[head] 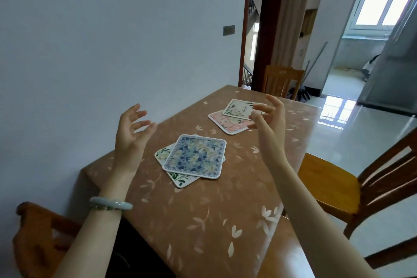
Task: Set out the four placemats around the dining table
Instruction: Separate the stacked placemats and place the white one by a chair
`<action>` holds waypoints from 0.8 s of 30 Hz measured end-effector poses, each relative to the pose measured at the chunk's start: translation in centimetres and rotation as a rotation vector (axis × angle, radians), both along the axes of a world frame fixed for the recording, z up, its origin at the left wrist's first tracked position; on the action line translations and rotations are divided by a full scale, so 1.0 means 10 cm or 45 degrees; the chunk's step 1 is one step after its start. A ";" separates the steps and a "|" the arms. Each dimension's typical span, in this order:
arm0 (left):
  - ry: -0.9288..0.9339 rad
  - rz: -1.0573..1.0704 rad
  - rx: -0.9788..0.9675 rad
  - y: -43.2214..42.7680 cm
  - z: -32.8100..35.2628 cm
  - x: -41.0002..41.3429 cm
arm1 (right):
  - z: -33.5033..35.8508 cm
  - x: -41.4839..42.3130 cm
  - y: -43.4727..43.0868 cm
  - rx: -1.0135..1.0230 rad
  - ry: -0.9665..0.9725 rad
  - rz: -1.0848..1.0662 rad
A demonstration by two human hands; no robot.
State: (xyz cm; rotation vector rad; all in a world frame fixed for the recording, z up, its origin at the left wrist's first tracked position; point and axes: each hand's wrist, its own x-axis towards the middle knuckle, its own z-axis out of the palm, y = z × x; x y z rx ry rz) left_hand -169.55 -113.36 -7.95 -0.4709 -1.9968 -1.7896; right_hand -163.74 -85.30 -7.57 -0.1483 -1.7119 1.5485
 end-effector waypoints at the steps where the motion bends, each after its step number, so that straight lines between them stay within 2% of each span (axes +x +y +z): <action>1: -0.013 -0.009 0.007 0.00 -0.03 -0.07 | -0.04 -0.05 -0.01 0.006 -0.018 -0.001; 13: -0.143 -0.034 0.014 0.18 -0.44 -0.49 | -0.39 -0.44 0.09 0.016 -0.131 -0.010; 24: -0.289 -0.018 -0.027 0.24 -0.91 -0.94 | -0.80 -0.85 0.17 -0.075 -0.238 0.041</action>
